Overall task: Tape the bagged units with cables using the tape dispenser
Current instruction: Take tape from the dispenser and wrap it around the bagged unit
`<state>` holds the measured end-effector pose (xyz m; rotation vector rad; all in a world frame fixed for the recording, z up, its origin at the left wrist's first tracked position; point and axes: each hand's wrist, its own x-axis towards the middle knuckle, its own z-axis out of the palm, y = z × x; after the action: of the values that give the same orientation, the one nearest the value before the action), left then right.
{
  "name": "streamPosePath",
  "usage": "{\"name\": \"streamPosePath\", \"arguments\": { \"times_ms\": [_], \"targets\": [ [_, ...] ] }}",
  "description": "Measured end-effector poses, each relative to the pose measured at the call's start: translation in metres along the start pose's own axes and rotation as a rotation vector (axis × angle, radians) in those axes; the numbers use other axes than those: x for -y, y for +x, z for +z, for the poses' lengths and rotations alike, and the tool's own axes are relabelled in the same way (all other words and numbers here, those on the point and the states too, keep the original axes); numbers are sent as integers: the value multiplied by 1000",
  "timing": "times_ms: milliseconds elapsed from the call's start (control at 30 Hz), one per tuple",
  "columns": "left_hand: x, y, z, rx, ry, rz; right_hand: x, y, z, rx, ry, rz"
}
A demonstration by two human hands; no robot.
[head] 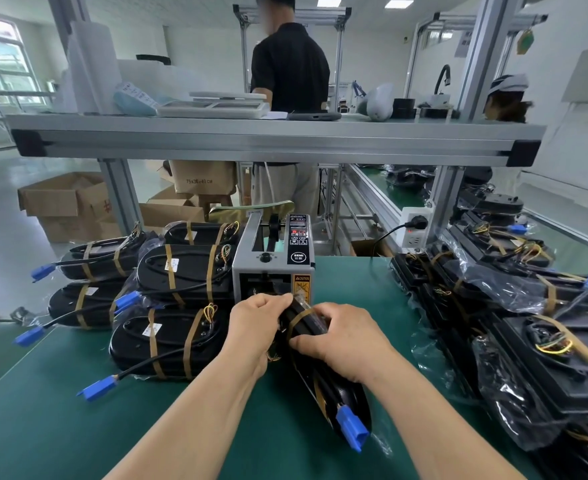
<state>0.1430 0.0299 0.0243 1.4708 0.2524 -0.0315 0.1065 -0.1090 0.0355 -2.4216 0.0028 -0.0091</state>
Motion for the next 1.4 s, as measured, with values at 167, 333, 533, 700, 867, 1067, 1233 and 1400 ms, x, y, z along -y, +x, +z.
{"name": "streamPosePath", "arguments": {
  "times_ms": [167,333,533,700,867,1067,1233,1400],
  "targets": [
    [-2,-9,-1,-10,48,103,18,8,-12,143,-155,29],
    [-10,-28,-6,114,199,296,26,8,-21,159,-88,0],
    [2,0,-34,-116,-64,7,10,-12,-38,42,522,118],
    [11,22,-26,-126,-156,-181,-8,-25,-32,-194,819,109],
    [7,35,-11,-87,-261,-307,-14,-46,-11,-310,890,-15],
    [-2,44,-5,-150,-306,-351,-16,-53,-8,-304,908,-71],
    [-12,46,4,-218,-397,-372,-11,-55,-7,-280,909,-78],
    [-13,20,-6,-173,-406,-148,-10,-60,-10,-269,913,-98]
  ]
}}
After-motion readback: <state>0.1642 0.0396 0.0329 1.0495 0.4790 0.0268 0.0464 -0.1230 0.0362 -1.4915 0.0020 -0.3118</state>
